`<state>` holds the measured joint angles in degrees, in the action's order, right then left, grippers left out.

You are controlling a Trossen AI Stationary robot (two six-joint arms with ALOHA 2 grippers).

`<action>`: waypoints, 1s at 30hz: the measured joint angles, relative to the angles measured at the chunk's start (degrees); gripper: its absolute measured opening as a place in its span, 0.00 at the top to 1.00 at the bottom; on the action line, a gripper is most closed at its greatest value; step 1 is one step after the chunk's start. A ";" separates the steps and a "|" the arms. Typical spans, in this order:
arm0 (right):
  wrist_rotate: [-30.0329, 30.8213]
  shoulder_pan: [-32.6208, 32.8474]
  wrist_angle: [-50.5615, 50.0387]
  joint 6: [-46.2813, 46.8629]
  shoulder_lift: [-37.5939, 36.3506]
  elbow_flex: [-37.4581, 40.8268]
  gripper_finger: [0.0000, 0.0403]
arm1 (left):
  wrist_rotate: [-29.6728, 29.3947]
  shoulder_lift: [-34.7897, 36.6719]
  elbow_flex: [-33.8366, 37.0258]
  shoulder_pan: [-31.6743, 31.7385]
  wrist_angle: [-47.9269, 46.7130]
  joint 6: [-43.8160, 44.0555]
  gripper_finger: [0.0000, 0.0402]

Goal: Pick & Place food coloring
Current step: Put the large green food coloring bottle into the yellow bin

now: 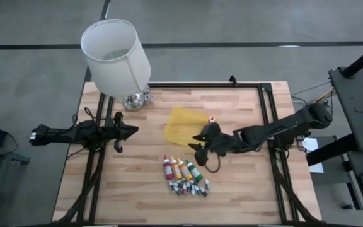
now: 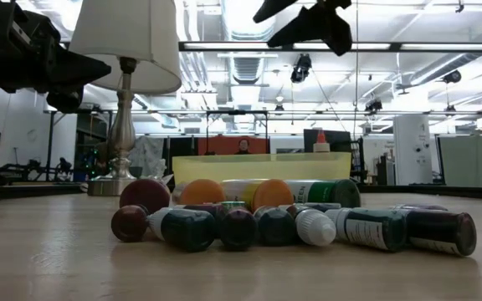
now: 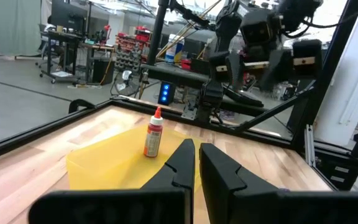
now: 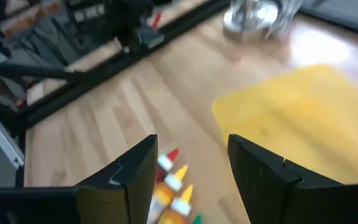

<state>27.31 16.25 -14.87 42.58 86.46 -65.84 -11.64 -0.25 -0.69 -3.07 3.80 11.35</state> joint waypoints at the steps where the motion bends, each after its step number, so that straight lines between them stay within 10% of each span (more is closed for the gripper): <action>1: -0.69 0.00 -1.84 0.92 1.04 -1.34 0.53 | 0.02 0.00 0.00 0.00 0.00 0.00 1.00; 30: -24.95 -4.52 -29.81 14.19 22.45 -25.53 0.44 | 0.00 0.00 0.02 0.00 -0.02 0.00 1.00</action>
<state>2.36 11.73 -44.69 56.77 108.91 -91.37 -11.63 -0.25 -0.67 -3.07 3.77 11.35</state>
